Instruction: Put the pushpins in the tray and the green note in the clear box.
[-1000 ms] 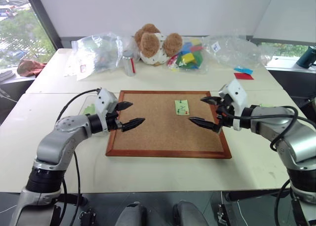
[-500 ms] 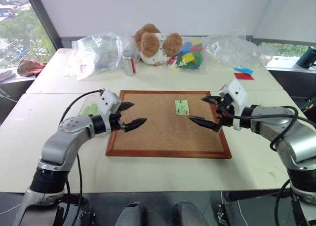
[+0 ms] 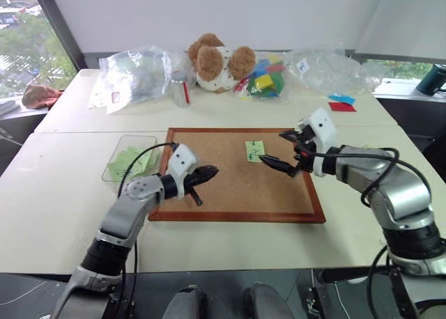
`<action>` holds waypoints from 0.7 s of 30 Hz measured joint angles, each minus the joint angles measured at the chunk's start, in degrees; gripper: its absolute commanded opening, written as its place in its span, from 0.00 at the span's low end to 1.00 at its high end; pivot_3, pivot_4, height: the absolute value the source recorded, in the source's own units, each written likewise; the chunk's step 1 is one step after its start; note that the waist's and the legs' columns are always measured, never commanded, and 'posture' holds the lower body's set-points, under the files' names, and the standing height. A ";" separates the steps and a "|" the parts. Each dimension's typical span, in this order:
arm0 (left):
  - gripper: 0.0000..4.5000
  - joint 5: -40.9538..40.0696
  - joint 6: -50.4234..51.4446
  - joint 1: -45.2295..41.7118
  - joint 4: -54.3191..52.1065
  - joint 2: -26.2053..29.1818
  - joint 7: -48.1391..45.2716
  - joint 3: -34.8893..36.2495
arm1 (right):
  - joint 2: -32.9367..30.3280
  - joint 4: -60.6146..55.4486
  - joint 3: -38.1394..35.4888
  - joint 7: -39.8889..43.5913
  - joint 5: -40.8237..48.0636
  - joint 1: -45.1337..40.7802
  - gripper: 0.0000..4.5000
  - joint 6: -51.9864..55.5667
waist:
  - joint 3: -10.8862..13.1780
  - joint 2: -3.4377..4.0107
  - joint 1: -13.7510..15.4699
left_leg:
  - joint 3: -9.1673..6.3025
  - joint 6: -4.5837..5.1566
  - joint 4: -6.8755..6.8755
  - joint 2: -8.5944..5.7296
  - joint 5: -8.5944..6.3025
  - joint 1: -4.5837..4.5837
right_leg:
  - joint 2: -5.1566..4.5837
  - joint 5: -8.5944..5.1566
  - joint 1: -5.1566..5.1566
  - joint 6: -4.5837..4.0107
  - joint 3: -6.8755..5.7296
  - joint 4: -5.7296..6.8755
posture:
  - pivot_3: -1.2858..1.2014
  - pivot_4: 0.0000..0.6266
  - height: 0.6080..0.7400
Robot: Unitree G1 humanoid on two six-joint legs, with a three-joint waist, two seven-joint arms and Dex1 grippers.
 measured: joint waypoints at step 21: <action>0.00 6.44 -7.97 -1.37 11.13 -5.31 2.85 -0.82 | 18.05 51.30 5.92 -4.59 -13.65 -20.24 0.59 -19.18 | -0.01 0.01 -0.34 | 0.02 -0.16 0.01 -0.01 0.10 0.00 | 0.01 0.00 -0.05 0.00 -0.02 0.08 | 0.52 0.24 1.00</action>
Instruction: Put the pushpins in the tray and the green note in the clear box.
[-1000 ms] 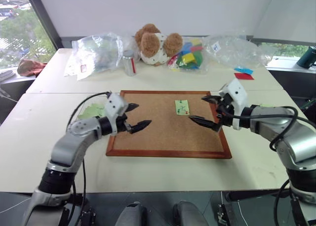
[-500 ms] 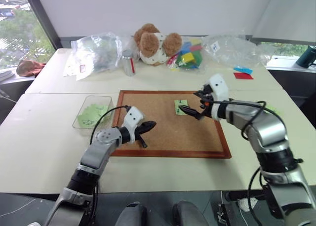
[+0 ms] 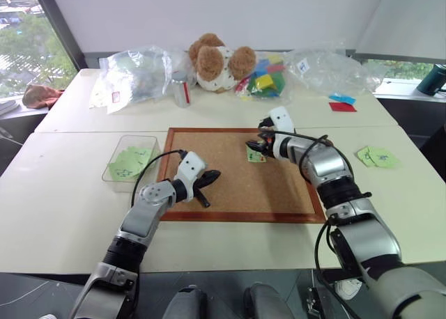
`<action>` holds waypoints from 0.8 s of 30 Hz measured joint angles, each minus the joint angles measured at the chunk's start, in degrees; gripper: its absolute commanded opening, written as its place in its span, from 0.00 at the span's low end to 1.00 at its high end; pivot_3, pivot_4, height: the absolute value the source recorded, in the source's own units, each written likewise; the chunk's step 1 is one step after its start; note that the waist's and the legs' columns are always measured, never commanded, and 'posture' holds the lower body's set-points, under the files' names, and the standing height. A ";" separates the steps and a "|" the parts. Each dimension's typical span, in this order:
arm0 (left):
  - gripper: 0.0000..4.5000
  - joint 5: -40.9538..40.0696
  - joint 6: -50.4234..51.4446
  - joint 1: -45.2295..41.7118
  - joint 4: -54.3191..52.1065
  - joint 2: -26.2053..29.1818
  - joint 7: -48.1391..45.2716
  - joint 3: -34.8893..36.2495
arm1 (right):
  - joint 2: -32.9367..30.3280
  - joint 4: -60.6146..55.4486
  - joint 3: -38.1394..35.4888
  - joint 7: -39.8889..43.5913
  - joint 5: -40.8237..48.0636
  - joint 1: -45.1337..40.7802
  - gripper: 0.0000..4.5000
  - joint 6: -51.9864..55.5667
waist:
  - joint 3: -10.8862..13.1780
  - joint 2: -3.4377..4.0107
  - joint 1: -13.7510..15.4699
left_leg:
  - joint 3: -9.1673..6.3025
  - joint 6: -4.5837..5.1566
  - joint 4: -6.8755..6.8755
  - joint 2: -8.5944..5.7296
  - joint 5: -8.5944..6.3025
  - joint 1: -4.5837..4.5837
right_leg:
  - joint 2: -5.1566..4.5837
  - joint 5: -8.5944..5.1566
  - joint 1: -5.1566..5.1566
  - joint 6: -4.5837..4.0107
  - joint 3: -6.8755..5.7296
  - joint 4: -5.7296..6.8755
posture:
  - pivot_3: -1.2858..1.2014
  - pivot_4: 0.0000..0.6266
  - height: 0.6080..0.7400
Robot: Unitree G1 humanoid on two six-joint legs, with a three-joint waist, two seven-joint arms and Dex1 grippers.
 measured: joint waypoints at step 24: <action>0.00 0.67 0.51 0.94 -1.14 -0.29 0.20 0.48 | 1.66 8.45 -2.10 2.01 -2.98 -2.31 0.02 -3.91 | -0.01 0.02 -0.14 | -0.01 -0.02 -0.02 0.00 0.01 0.00 | 0.00 0.00 -0.04 0.00 0.01 0.03 | 0.52 0.24 1.00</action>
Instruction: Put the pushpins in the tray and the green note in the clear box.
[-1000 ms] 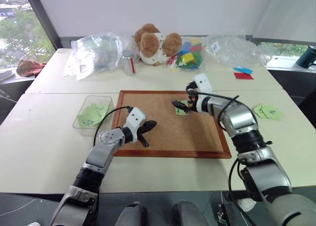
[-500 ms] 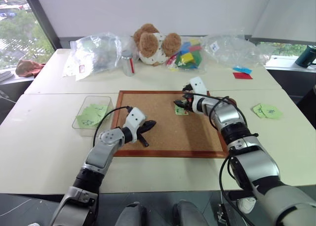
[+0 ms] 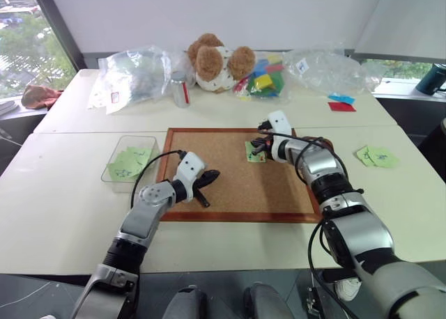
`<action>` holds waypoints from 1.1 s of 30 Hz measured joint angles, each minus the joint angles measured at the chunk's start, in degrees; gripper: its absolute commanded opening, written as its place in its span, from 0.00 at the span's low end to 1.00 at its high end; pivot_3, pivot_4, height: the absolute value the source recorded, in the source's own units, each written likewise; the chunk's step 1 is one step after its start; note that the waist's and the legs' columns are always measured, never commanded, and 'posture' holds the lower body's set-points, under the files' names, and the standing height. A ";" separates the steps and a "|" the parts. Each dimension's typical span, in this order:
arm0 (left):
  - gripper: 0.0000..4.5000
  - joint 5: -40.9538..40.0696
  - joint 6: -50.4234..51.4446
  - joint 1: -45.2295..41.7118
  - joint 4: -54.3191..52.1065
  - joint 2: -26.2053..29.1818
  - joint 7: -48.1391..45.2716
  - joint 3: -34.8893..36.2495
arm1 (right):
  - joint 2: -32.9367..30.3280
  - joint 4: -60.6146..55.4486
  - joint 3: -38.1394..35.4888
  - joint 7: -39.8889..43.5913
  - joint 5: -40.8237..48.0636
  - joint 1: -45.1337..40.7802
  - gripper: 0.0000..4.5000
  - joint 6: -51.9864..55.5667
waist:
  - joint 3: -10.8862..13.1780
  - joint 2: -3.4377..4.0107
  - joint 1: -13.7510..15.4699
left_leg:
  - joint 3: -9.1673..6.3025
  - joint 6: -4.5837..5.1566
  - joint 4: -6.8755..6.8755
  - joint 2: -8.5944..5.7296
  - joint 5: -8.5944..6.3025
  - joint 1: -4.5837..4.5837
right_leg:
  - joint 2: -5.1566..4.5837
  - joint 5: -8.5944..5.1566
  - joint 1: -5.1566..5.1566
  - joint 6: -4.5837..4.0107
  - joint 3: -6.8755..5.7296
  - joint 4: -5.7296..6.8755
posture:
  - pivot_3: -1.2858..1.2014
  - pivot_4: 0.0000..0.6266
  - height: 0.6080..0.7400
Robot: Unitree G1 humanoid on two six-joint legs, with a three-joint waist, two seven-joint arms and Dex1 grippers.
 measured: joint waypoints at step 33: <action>0.00 0.14 2.55 0.89 -1.35 -0.83 -0.38 -0.12 | -14.37 -8.51 -16.46 -6.39 2.81 8.77 0.02 6.67 | -0.18 0.21 0.46 | 0.15 0.26 -0.03 -0.01 -0.13 0.20 | -0.02 0.00 0.16 0.00 0.12 0.01 | 0.52 0.24 1.00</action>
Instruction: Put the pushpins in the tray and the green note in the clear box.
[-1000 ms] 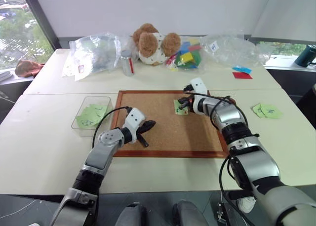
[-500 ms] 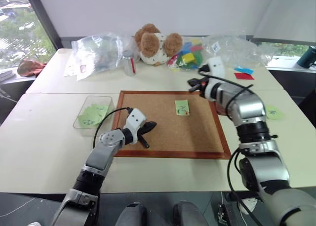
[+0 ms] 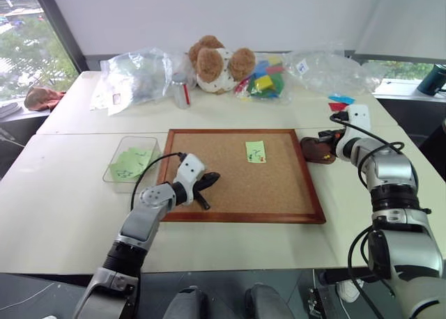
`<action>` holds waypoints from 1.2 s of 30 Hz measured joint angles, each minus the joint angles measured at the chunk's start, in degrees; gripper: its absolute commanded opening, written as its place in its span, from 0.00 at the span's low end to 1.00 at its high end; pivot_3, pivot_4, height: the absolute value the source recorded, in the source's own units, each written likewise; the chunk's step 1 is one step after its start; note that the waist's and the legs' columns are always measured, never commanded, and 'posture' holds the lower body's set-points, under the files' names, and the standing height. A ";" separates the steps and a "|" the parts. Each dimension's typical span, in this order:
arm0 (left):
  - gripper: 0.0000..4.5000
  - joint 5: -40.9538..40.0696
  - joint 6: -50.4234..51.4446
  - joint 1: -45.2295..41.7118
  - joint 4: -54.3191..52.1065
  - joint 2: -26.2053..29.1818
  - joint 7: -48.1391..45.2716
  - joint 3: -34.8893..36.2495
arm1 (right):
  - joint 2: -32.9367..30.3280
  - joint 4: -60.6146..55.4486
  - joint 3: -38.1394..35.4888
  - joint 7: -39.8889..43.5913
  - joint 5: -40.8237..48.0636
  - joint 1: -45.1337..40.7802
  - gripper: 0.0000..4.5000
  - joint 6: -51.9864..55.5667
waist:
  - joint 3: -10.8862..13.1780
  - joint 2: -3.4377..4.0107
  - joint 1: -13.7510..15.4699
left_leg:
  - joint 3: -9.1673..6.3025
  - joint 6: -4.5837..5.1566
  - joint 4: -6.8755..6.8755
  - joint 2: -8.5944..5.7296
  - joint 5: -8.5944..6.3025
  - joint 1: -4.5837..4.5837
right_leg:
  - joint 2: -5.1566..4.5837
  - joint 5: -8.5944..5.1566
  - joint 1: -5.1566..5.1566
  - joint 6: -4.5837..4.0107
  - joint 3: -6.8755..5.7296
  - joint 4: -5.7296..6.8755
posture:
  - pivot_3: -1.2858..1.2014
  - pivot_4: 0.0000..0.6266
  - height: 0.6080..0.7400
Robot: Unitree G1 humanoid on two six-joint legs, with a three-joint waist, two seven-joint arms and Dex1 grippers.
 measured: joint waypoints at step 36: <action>0.00 0.22 -0.06 0.28 -0.50 0.71 -0.45 -0.02 | -0.22 -8.91 0.20 3.74 3.69 2.30 0.97 7.36 | 0.00 0.00 -0.08 | 0.00 0.09 -0.01 0.01 -0.05 0.00 | 0.00 0.00 0.00 0.00 0.01 -0.03 | 0.52 0.24 1.00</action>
